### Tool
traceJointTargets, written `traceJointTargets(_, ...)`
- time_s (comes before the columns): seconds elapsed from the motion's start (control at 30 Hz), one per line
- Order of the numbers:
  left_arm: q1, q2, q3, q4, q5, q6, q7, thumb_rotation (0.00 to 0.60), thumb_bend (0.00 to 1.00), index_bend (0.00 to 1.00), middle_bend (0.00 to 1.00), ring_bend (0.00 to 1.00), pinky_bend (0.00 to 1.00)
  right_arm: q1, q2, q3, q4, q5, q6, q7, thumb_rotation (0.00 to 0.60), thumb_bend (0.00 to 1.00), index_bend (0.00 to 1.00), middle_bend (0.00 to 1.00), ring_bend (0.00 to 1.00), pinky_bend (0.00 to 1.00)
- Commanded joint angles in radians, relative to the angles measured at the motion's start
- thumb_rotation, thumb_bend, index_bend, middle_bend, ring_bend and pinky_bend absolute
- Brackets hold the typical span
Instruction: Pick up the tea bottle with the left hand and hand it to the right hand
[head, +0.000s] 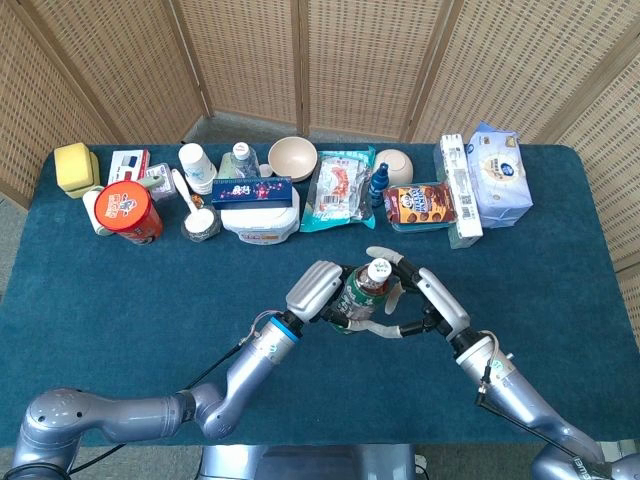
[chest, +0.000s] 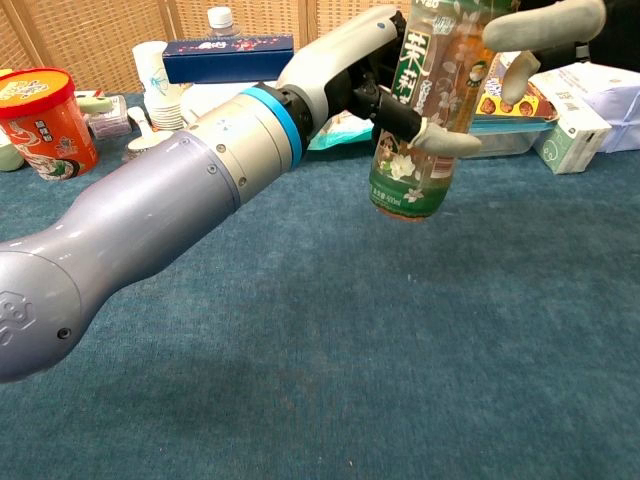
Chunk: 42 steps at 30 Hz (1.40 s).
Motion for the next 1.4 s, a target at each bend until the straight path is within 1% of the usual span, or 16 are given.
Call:
traceJointTargets(0.03,-0.001,-0.007,0.0,-0.001,-0.005,0.0,0.002,0.6,0.03,0.58,0.6,0.6,0.7,-0.004,-0.025,0.007,-0.016,0.034,0.011,-0.039,0.6,0.15,0.15,0.38,0.38,0.57)
traceJointTargets(0.13,-0.002,-0.011,-0.004,-0.003,-0.01,0.001,0.001,0.6,0.03,0.58,0.6,0.6,0.7,-0.007,-0.042,0.012,-0.038,0.074,0.029,-0.097,0.6,0.15,0.18,0.4,0.38,0.57)
traceJointTargets(0.23,-0.003,-0.011,-0.007,-0.009,-0.014,0.0,0.0,0.6,0.03,0.57,0.6,0.6,0.7,-0.01,-0.054,0.016,-0.06,0.108,0.039,-0.142,0.6,0.15,0.24,0.45,0.41,0.58)
traceJointTargets(0.33,-0.002,-0.012,-0.01,-0.013,-0.018,0.001,0.002,0.6,0.03,0.57,0.59,0.59,0.7,-0.011,-0.064,0.019,-0.07,0.128,0.044,-0.166,0.6,0.19,0.32,0.53,0.45,0.59)
traceJointTargets(0.43,-0.002,-0.012,-0.013,-0.019,-0.026,-0.003,-0.001,0.6,0.03,0.57,0.59,0.59,0.7,-0.013,-0.075,0.023,-0.077,0.148,0.044,-0.18,0.6,0.24,0.44,0.63,0.48,0.59)
traceJointTargets(0.53,-0.002,-0.014,-0.014,-0.019,-0.03,-0.002,0.002,0.6,0.03,0.57,0.59,0.59,0.7,-0.014,-0.078,0.03,-0.088,0.163,0.033,-0.175,0.6,0.26,0.53,0.69,0.51,0.59)
traceJointTargets(0.63,-0.002,-0.013,-0.017,-0.028,-0.037,-0.005,0.0,0.6,0.03,0.57,0.59,0.59,0.7,-0.023,-0.081,0.043,-0.091,0.178,0.041,-0.169,0.6,0.33,0.58,0.73,0.54,0.6)
traceJointTargets(0.7,-0.001,-0.011,-0.017,-0.033,-0.039,-0.006,0.003,0.6,0.03,0.57,0.59,0.59,0.7,-0.028,-0.081,0.048,-0.094,0.177,0.042,-0.166,0.6,0.44,0.6,0.75,0.55,0.61)
traceJointTargets(0.77,0.0,-0.009,-0.017,-0.037,-0.043,-0.008,0.006,0.6,0.02,0.57,0.59,0.59,0.7,-0.036,-0.078,0.051,-0.095,0.172,0.042,-0.156,0.6,0.5,0.61,0.75,0.56,0.62)
traceJointTargets(0.87,0.001,-0.008,-0.017,-0.043,-0.05,-0.012,0.004,0.6,0.02,0.56,0.58,0.58,0.7,-0.046,-0.073,0.054,-0.095,0.164,0.041,-0.145,0.6,0.53,0.62,0.76,0.56,0.63)
traceJointTargets(0.97,0.003,-0.006,-0.015,-0.044,-0.048,-0.011,0.004,0.6,0.01,0.53,0.54,0.56,0.7,-0.053,-0.07,0.057,-0.093,0.159,0.041,-0.142,0.6,0.54,0.63,0.76,0.57,0.63)
traceJointTargets(1.07,0.004,-0.004,-0.013,-0.047,-0.045,-0.011,-0.001,0.6,0.01,0.47,0.47,0.51,0.69,-0.06,-0.068,0.061,-0.093,0.158,0.044,-0.137,0.6,0.55,0.64,0.77,0.58,0.64)
traceJointTargets(1.13,0.004,0.004,-0.009,-0.052,-0.041,-0.016,-0.003,0.6,0.01,0.42,0.41,0.44,0.65,-0.065,-0.065,0.065,-0.092,0.155,0.044,-0.131,0.6,0.56,0.64,0.77,0.58,0.64)
traceJointTargets(1.2,0.005,0.01,-0.005,-0.054,-0.038,-0.019,0.001,0.6,0.01,0.34,0.32,0.35,0.59,-0.07,-0.062,0.067,-0.091,0.152,0.044,-0.127,0.6,0.56,0.64,0.78,0.58,0.64)
traceJointTargets(1.3,0.008,0.017,-0.002,-0.059,-0.044,-0.025,0.003,0.6,0.01,0.28,0.24,0.27,0.53,-0.076,-0.058,0.07,-0.088,0.148,0.043,-0.123,0.6,0.56,0.65,0.78,0.58,0.64)
traceJointTargets(1.4,0.009,0.023,0.0,-0.062,-0.055,-0.033,0.013,0.6,0.01,0.24,0.19,0.22,0.48,-0.081,-0.058,0.071,-0.086,0.145,0.042,-0.121,0.6,0.57,0.66,0.78,0.58,0.64)
